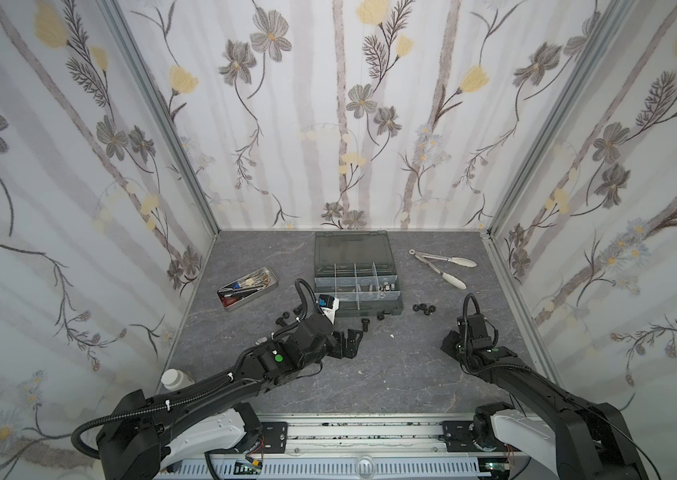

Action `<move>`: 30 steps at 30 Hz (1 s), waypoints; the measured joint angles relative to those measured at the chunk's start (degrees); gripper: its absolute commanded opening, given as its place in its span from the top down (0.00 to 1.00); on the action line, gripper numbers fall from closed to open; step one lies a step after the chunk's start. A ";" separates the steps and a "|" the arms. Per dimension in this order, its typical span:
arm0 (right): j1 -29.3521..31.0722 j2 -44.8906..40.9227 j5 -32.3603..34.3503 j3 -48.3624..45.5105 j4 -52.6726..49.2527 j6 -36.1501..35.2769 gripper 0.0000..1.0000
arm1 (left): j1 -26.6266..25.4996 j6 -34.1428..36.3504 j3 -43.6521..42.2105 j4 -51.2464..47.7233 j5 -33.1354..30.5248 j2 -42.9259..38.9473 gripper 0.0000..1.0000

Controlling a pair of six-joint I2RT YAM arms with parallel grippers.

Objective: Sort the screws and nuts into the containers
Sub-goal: 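Carry the bolt over the box with the right gripper while the left arm moves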

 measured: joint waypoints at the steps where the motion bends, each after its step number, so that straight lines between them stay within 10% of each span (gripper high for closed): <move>1: 0.00 0.26 0.48 0.00 0.17 0.00 0.64 | 0.02 0.02 -0.02 0.00 0.00 -0.04 0.00; 9: 0.00 1.27 2.14 -0.07 1.09 -0.13 0.99 | 0.52 0.22 -0.04 -0.17 -0.74 -0.85 0.00; 30: 3.67 2.40 -8.28 16.65 -4.61 -12.26 0.99 | 10.97 -8.94 4.94 -13.14 -12.57 -4.76 0.00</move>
